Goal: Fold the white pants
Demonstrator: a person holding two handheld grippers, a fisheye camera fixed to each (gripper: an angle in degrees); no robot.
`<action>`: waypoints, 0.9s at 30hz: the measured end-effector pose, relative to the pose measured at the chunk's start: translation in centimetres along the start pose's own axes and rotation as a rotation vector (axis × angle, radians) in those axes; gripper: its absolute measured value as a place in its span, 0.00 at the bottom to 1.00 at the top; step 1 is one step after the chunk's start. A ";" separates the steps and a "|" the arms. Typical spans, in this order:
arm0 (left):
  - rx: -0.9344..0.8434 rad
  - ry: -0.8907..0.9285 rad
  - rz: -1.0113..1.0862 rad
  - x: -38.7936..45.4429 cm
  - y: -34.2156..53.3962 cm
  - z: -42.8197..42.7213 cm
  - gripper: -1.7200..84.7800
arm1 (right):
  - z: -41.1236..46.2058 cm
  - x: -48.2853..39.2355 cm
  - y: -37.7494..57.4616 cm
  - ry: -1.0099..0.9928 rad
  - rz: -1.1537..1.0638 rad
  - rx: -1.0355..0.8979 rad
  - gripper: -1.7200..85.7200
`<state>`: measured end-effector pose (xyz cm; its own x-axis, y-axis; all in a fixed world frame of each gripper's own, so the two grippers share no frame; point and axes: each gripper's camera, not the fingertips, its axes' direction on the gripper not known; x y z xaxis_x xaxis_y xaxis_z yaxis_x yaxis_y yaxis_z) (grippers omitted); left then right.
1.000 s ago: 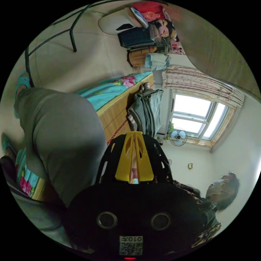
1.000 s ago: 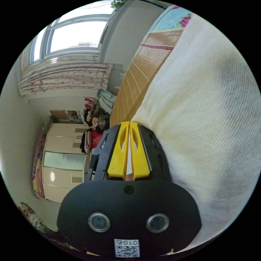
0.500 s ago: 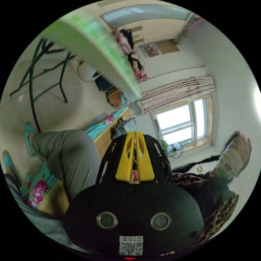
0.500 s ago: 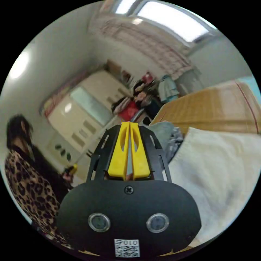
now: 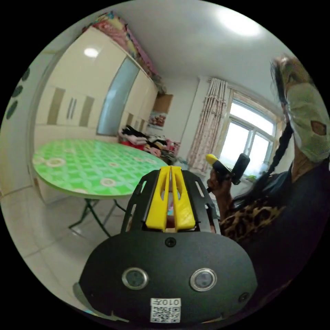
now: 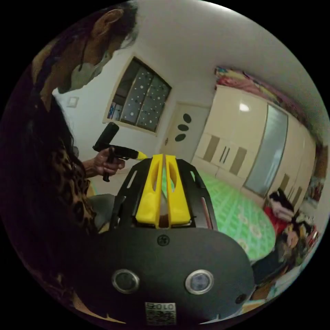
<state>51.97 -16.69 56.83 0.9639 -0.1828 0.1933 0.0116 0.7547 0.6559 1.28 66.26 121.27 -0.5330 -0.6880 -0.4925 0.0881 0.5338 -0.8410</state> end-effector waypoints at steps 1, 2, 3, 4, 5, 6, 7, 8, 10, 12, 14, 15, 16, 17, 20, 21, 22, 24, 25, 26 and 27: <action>0.047 -0.039 0.045 0.4 -0.4 -2.6 0.03 | 3.6 -2.1 -1.6 -0.025 -0.077 0.024 0.07; 0.080 -0.078 0.066 0.6 -0.7 -5.1 0.03 | 5.5 -3.0 -2.3 -0.042 -0.090 0.032 0.08; 0.093 -0.099 0.072 0.6 -0.7 -6.3 0.04 | 9.2 -4.4 -3.8 -0.082 -0.092 0.051 0.09; 0.119 -0.152 0.071 0.4 -0.6 -9.1 0.04 | 12.6 -5.8 -5.2 -0.130 -0.095 0.073 0.10; 0.136 -0.207 0.060 -0.1 -0.3 -11.9 0.04 | 14.2 -6.5 -5.9 -0.149 -0.099 0.088 0.11; 0.140 -0.229 0.053 -0.4 -0.1 -13.4 0.03 | 17.3 -7.6 -7.1 -0.163 -0.098 0.137 0.12; 0.153 -0.268 0.030 -1.1 0.3 -16.6 0.03 | 20.2 -8.5 -8.3 -0.185 -0.089 0.193 0.13; 0.174 -0.306 -0.021 -1.9 0.8 -19.9 0.03 | 21.6 -8.8 -8.9 -0.210 -0.086 0.215 0.13; 0.228 -0.368 -0.148 -2.7 1.9 -25.0 0.02 | 27.4 -10.2 -11.4 -0.341 -0.095 0.276 0.12; 0.266 -0.442 -0.275 -2.5 3.5 -29.6 0.02 | 31.8 -11.6 -12.6 -0.384 -0.102 0.258 0.10; 0.241 -0.545 -0.352 -1.4 5.6 -33.3 0.02 | 35.7 -13.0 -12.4 -0.413 -0.072 0.242 0.09; 0.231 -0.561 -0.362 -1.1 6.1 -33.8 0.02 | 37.9 -13.8 -11.5 -0.479 -0.026 0.248 0.10; 0.215 -0.581 -0.383 -0.8 7.3 -34.3 0.02 | 40.1 -14.3 -10.4 -0.605 0.030 0.242 0.11; 0.207 -0.579 -0.408 -0.8 8.5 -34.5 0.02 | 41.3 -14.5 -9.8 -0.684 0.059 0.228 0.11; 0.195 -0.467 -0.534 -2.1 11.2 -33.9 0.02 | 48.3 -15.5 -7.2 -1.047 0.196 0.098 0.12; 0.201 -0.449 -0.546 -2.1 11.5 -33.7 0.02 | 51.2 -16.0 -6.0 -1.165 0.263 0.053 0.13; 0.207 -0.439 -0.560 -1.8 12.1 -33.4 0.02 | 54.0 -16.8 -4.8 -1.264 0.289 -0.005 0.13; 0.188 -0.484 -0.576 -0.9 12.6 -33.0 0.02 | 57.6 -18.6 -3.0 -1.342 0.282 -0.111 0.14; 0.166 -0.532 -0.590 -0.2 12.9 -32.7 0.02 | 59.5 -19.9 -1.8 -1.372 0.280 -0.170 0.15; 0.143 -0.585 -0.602 0.6 13.2 -32.5 0.02 | 60.4 -20.5 -1.1 -1.390 0.281 -0.197 0.15; 0.129 -0.609 -0.609 1.0 13.3 -32.4 0.02 | 62.2 -21.6 0.2 -1.430 0.286 -0.249 0.15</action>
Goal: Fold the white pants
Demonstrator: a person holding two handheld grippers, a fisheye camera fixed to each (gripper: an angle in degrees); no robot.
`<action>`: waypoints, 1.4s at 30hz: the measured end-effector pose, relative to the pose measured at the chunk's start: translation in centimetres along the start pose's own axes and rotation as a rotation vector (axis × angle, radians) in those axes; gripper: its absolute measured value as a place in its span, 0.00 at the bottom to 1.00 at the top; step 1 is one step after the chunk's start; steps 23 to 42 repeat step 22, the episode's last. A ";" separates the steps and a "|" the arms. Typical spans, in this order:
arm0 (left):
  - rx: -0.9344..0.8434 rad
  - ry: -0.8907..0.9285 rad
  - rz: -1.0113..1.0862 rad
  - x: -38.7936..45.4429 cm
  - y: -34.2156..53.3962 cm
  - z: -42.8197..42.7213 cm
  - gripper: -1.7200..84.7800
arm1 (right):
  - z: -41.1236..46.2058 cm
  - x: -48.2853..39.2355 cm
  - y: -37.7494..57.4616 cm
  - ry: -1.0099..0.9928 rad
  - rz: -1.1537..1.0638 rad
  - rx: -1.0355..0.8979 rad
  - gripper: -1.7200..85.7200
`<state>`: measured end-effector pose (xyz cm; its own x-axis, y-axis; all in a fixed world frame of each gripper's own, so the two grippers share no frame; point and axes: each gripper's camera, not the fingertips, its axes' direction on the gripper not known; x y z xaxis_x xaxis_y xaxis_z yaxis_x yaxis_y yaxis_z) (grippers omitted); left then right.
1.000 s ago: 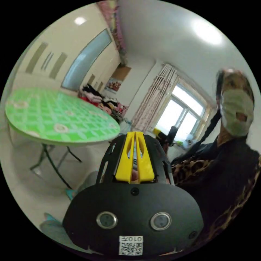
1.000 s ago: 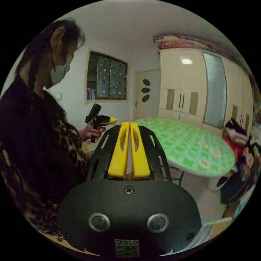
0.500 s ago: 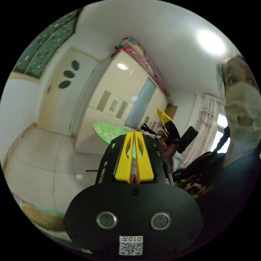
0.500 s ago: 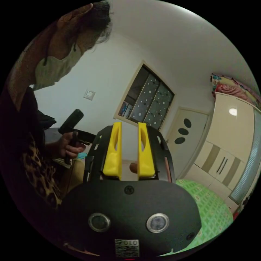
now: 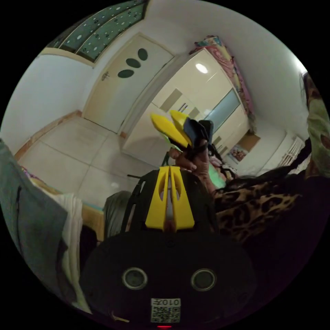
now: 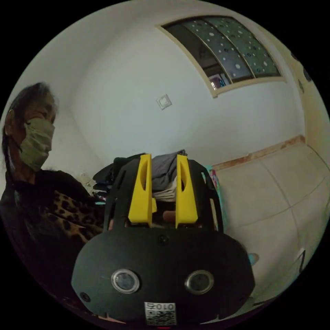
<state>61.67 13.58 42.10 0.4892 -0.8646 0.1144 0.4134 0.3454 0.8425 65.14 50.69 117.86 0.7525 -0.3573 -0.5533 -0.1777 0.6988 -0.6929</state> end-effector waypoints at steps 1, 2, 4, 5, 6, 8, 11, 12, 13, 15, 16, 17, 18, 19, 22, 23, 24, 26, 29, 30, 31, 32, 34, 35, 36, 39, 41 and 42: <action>-0.025 -0.059 -0.010 0.3 0.6 -0.2 0.02 | 1.3 1.8 0.7 -0.042 0.035 -0.044 0.16; -0.044 -0.119 -0.026 0.6 1.1 -0.5 0.02 | 1.9 2.6 1.0 -0.065 0.053 -0.068 0.16; -0.045 -0.189 -0.062 0.9 1.9 -1.3 0.02 | 4.0 5.3 2.6 -0.156 0.103 -0.163 0.16; -0.036 -0.208 -0.087 1.0 2.2 -1.9 0.02 | 4.4 5.7 3.0 -0.172 0.104 -0.180 0.16; -0.031 -0.210 -0.096 1.1 2.3 -2.2 0.02 | 4.8 6.4 3.8 -0.189 0.098 -0.194 0.16; 0.002 -0.232 -0.128 1.5 2.4 -3.9 0.02 | 5.1 7.4 4.9 -0.185 0.094 -0.189 0.16; 0.051 -0.290 -0.129 2.8 1.8 -6.9 0.02 | 5.2 9.3 6.0 -0.205 0.100 -0.173 0.16; 0.059 -0.305 -0.129 3.0 1.7 -7.6 0.02 | 5.2 10.0 6.5 -0.219 0.104 -0.164 0.16; 0.072 -0.337 -0.129 3.5 1.4 -8.7 0.02 | 5.2 10.5 7.0 -0.231 0.095 -0.156 0.16; 0.082 -0.383 -0.142 4.1 1.2 -10.1 0.02 | 5.1 11.4 7.8 -0.228 0.095 -0.156 0.16; 0.092 -0.405 -0.167 4.4 1.2 -10.8 0.02 | 5.0 12.0 8.4 -0.221 0.099 -0.155 0.16; 0.108 -0.414 -0.187 5.0 1.3 -11.3 0.02 | 4.9 12.2 8.7 -0.222 0.098 -0.154 0.16; 0.116 -0.415 -0.193 5.3 1.4 -11.5 0.02 | 4.6 12.7 9.2 -0.230 0.096 -0.151 0.16; 0.125 -0.419 -0.204 6.0 1.6 -11.9 0.02 | 4.2 13.1 9.8 -0.233 0.094 -0.143 0.16; 0.124 -0.512 -0.256 8.3 2.8 -13.0 0.02 | 3.0 14.1 10.6 -0.231 0.076 -0.143 0.16; 0.124 -0.512 -0.256 8.3 2.8 -13.0 0.02 | 3.0 14.1 10.6 -0.231 0.076 -0.143 0.16; 0.124 -0.512 -0.256 8.3 2.8 -13.0 0.02 | 3.0 14.1 10.6 -0.231 0.076 -0.143 0.16; 0.124 -0.512 -0.256 8.3 2.8 -13.0 0.02 | 3.0 14.1 10.6 -0.231 0.076 -0.143 0.16; 0.124 -0.512 -0.256 8.3 2.8 -13.0 0.02 | 3.0 14.1 10.6 -0.231 0.076 -0.143 0.16; 0.124 -0.512 -0.256 8.3 2.8 -13.0 0.02 | 3.0 14.1 10.6 -0.231 0.076 -0.143 0.16; 0.124 -0.512 -0.256 8.3 2.8 -13.0 0.02 | 3.0 14.1 10.6 -0.231 0.076 -0.143 0.16; 0.124 -0.512 -0.256 8.3 2.8 -13.0 0.02 | 3.0 14.1 10.6 -0.231 0.076 -0.143 0.16; 0.124 -0.512 -0.256 8.3 2.8 -13.0 0.02 | 3.0 14.1 10.6 -0.231 0.076 -0.143 0.16; 0.124 -0.512 -0.256 8.3 2.8 -13.0 0.02 | 3.0 14.1 10.6 -0.231 0.076 -0.143 0.16; 0.124 -0.512 -0.256 8.3 2.8 -13.0 0.02 | 3.0 14.1 10.6 -0.231 0.076 -0.143 0.16; 0.124 -0.512 -0.256 8.3 2.8 -13.0 0.02 | 3.0 14.1 10.6 -0.231 0.076 -0.143 0.16; 0.124 -0.512 -0.256 8.3 2.8 -13.0 0.02 | 3.0 14.1 10.6 -0.231 0.076 -0.143 0.16; 0.124 -0.512 -0.256 8.3 2.8 -13.0 0.02 | 3.0 14.1 10.6 -0.231 0.076 -0.143 0.16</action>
